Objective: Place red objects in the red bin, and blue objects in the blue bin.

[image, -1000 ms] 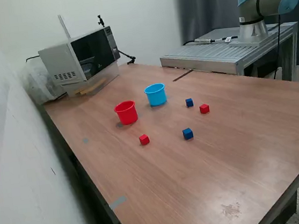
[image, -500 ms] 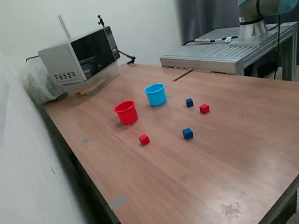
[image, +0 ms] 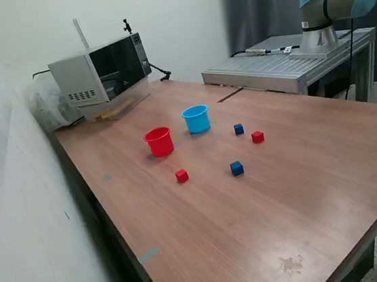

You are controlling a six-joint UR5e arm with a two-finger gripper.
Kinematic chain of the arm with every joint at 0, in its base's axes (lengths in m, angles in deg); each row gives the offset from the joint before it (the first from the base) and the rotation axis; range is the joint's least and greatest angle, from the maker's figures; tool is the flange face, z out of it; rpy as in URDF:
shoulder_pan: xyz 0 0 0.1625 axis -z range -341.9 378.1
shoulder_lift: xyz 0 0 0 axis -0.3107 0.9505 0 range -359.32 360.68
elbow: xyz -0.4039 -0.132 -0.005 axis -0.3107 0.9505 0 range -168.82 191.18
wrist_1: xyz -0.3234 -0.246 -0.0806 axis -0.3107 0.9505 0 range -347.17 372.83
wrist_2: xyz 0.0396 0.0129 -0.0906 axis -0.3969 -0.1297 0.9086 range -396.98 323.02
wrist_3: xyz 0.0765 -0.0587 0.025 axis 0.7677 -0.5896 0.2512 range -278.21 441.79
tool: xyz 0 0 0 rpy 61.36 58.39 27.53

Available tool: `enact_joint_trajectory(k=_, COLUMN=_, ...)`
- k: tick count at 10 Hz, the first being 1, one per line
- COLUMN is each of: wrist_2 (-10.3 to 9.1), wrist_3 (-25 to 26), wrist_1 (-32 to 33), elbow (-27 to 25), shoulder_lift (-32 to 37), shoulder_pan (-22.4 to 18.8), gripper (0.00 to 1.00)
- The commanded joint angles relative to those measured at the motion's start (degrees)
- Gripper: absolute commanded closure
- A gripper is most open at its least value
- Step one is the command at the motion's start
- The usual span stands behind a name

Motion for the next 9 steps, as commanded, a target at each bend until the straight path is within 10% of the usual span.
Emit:
enact_joint_trajectory(k=1, wrist_2=0.32, wrist_3=2.85, wrist_1=4.23, elbow=1.06, shoulder_lift=-0.26, shoulder_pan=0.20, gripper=0.00)
enact_joint_trajectory(k=6, wrist_2=0.41, wrist_3=13.05, wrist_1=18.54, elbow=5.20, shoulder_lift=-5.35, shoulder_pan=0.99, gripper=0.00)
enact_joint_trajectory(k=9, wrist_2=0.06, wrist_3=20.09, wrist_1=29.17, elbow=-5.38, shoulder_lift=-8.96, shoulder_pan=3.96, gripper=0.00)
